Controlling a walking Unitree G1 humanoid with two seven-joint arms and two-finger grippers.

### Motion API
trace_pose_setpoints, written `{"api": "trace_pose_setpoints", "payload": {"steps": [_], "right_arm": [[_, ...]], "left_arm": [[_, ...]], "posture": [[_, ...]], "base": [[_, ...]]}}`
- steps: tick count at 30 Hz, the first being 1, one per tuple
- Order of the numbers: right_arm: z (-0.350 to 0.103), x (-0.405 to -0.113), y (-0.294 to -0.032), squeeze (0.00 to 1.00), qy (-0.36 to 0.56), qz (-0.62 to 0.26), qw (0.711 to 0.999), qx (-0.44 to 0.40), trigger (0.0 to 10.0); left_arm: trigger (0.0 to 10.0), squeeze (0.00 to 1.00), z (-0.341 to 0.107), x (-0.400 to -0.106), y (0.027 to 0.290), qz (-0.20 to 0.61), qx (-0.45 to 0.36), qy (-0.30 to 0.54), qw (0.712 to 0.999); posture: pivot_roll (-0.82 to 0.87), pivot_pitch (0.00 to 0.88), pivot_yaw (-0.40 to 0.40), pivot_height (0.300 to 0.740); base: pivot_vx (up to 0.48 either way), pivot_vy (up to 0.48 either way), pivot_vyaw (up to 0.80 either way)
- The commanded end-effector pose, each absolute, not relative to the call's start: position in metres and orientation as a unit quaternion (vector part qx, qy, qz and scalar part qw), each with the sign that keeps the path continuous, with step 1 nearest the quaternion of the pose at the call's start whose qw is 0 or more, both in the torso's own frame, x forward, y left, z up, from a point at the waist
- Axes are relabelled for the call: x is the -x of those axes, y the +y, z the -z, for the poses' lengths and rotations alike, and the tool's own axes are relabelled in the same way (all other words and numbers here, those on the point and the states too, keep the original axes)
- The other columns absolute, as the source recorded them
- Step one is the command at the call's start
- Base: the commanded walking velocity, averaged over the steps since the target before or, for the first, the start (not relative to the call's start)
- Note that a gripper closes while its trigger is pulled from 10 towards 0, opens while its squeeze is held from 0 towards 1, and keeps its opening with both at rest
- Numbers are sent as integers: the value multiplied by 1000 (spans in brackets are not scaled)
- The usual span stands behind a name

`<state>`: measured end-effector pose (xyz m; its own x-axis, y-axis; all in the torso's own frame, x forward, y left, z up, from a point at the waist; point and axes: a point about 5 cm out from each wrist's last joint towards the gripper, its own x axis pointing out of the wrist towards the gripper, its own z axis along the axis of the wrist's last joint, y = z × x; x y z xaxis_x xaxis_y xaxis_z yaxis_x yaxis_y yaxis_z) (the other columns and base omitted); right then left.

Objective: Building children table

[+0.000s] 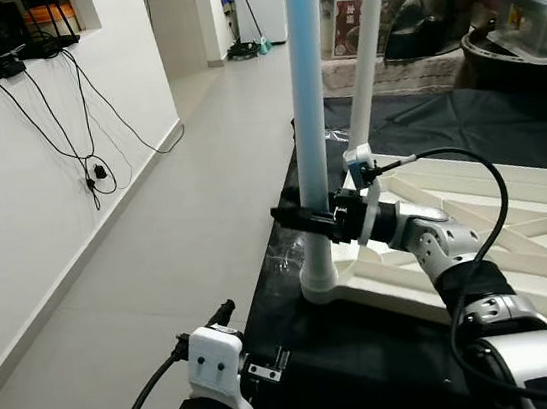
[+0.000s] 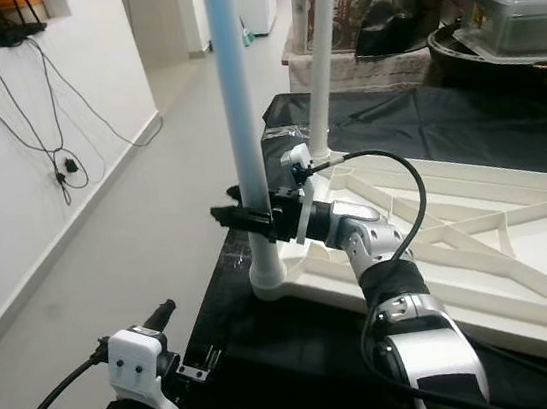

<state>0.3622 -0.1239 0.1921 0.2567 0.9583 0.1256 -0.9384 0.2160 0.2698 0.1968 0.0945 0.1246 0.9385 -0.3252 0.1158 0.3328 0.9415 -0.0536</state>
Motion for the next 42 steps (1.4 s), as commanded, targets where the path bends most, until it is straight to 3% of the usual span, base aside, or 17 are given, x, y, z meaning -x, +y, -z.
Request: {"api": "trace_pose_setpoints", "payload": {"steps": [1,2,3,4,12,14,15,16,17,18,19,24,28,36,37,41,42], "right_arm": [[-197,-359,-109,0,42,-662,734,-147,7373],[-197,-359,-109,0,42,-662,734,-147,7373],[-196,-360,-107,0,46,-662,735,-140,2353],[-194,-359,-107,0,48,-664,734,-134,0],[-183,-360,-110,0,31,-630,764,-135,0],[-181,-373,-111,0,15,-529,840,-118,0],[-181,-373,-111,0,15,-529,840,-118,0],[-180,-381,-114,0,19,-458,881,-117,0],[-180,-381,-114,0,19,-458,881,-117,0],[-177,-394,-133,0,17,-283,954,-100,0],[-175,-399,-148,0,13,-159,983,-89,0],[-171,-396,-174,0,-5,5,996,-85,0],[-153,-371,-195,0,5,190,977,-97,0],[-148,-362,-184,0,19,239,966,-97,0],[-150,-367,-175,0,13,208,972,-108,10000],[-157,-374,-158,0,-7,146,982,-122,10000],[-161,-377,-147,1000,-23,96,987,-124,10000]], "left_arm": [[10000,0,-124,-196,97,160,30,-49,985],[10000,0,-124,-196,97,160,30,-49,985],[10000,0,-124,-196,97,160,30,-48,985],[10000,0,-124,-196,96,161,30,-47,985],[10000,0,-123,-197,96,161,31,-46,985],[10000,0,-123,-197,97,160,31,-46,985],[10000,0,-123,-197,97,160,31,-46,985],[10000,0,-123,-196,97,160,31,-46,986],[10000,0,-123,-196,97,160,31,-46,986],[10000,0,-123,-196,97,160,31,-46,986],[10000,0,-123,-196,97,160,31,-45,986],[10000,0,-123,-197,98,162,31,-45,985],[10000,0,-123,-197,98,163,32,-45,985],[10000,0,-123,-197,97,163,33,-45,985],[10000,0,-124,-198,96,163,34,-46,985],[10000,0,-124,-198,94,163,35,-46,985],[10000,0,-124,-198,94,163,36,-45,985]], "posture": [[122,0,-7,740],[122,0,-7,740],[122,0,-7,740],[122,0,-7,740],[122,0,-9,740],[118,0,-7,740],[118,0,-7,740],[118,0,-7,740],[118,0,-7,740],[104,0,2,740],[104,0,2,740],[102,0,3,740],[100,0,2,740],[92,0,1,740],[78,0,-12,740],[67,0,-13,740],[55,0,-5,740]], "base": [[0,0,0],[0,0,0],[0,0,0],[0,0,0],[0,0,0],[0,0,0],[0,0,0],[0,0,0],[0,0,0],[0,0,0],[0,0,0],[0,0,0],[0,0,0],[0,0,0],[0,0,0],[0,0,0],[0,0,0]]}}
